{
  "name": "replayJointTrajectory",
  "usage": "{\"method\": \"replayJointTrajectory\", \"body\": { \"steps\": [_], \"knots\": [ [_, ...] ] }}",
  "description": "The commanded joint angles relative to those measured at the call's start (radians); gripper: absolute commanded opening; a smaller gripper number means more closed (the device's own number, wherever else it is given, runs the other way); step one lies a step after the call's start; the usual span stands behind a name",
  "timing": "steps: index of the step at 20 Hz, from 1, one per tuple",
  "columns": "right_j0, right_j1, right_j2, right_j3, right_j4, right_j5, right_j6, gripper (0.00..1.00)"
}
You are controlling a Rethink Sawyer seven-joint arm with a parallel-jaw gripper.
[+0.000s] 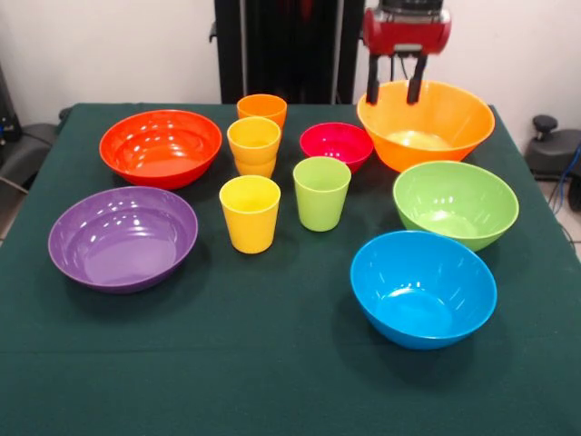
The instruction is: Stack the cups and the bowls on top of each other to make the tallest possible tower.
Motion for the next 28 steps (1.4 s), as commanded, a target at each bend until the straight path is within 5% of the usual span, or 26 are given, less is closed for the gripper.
{"method": "replayJointTrajectory", "body": {
  "steps": [1,28],
  "knots": [
    [-0.055,0.237,0.052,-0.107,-0.071,-0.095,0.102,1.00],
    [-0.069,0.337,0.081,-0.167,-0.095,-0.152,0.130,1.00]
  ]
}}
